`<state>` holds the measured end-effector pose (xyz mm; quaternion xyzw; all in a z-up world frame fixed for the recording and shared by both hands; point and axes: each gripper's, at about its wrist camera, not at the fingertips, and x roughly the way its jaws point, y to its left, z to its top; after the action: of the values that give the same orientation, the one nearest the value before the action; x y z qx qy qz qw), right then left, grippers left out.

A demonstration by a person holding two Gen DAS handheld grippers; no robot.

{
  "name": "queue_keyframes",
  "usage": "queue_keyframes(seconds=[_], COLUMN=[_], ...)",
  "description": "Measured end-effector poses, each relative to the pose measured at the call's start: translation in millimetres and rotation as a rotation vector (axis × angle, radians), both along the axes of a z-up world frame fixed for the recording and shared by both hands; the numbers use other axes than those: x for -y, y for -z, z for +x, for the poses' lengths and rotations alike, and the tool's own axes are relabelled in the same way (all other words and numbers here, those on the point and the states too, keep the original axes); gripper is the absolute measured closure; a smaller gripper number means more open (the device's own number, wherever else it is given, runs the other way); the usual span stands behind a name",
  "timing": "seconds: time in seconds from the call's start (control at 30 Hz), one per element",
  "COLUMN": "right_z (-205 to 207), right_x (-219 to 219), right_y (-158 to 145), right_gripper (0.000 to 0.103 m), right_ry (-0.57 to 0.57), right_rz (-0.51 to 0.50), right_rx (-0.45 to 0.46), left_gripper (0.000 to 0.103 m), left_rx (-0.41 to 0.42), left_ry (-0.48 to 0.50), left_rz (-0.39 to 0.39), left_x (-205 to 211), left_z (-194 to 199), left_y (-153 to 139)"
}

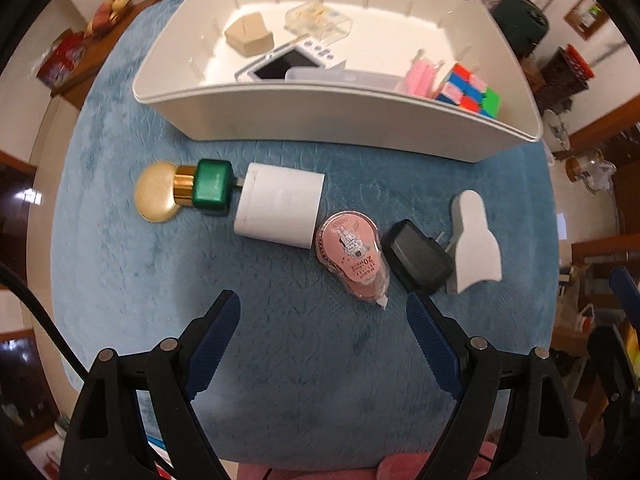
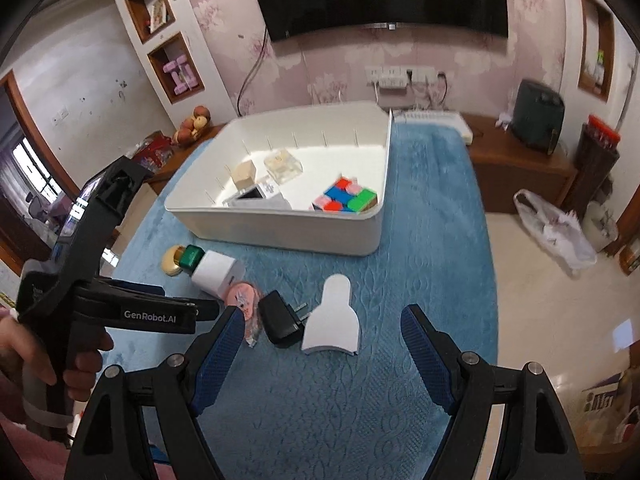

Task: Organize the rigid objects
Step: 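Lower the left tool to the pink tape roller while the right tool approaches the white scraper piece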

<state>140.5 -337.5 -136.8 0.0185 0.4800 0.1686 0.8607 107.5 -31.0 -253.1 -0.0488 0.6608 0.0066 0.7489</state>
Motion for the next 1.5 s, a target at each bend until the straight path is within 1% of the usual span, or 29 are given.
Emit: queue_keyframes(seconds=[0.27,0.53,0.67,0.77,0.97,1.13,1.2,1.3,1.5], right_z=[26,43,47,49,50,53,53,54,56], right_x=[13,18,17,13,6,-4,-7,-11,-14], right_y=[28,58,69,77,90,97,98,100,103], right_gripper=[0.022,0.022,0.022,0.022,0.022,0.022,0.022,0.022,0.022], right_ry=[0.001,-0.004,-0.004,-0.026,-0.038,-0.062,-0.076,-0.081,-0.097], right_rz=[0.080,0.148,0.155,0.152,0.148,0.121,0.104,0.081,0.056], right_rx=[-0.120,-0.266,-0.316,-0.357,-0.410,-0.439,-0.441,-0.446,-0.453], left_gripper=[0.016,0.016,0.016,0.016,0.015,0.014,0.014,0.014,0.014], left_rx=[-0.046,-0.068,-0.075,-0.081,-0.070,-0.069,-0.070,-0.074,-0.079], left_ry=[-0.053,-0.084,-0.098,-0.101,-0.092,-0.110,-0.119,-0.131,-0.153], left_rz=[0.015,0.030,0.038,0.045,0.055,0.048,0.039,0.029,0.022], left_x=[5,4,0,-3,1,1,-5,-12,-24], left_z=[7,8,11,15,22,32,35,42,43], left_y=[26,40,47,52,56,59,56,59,59])
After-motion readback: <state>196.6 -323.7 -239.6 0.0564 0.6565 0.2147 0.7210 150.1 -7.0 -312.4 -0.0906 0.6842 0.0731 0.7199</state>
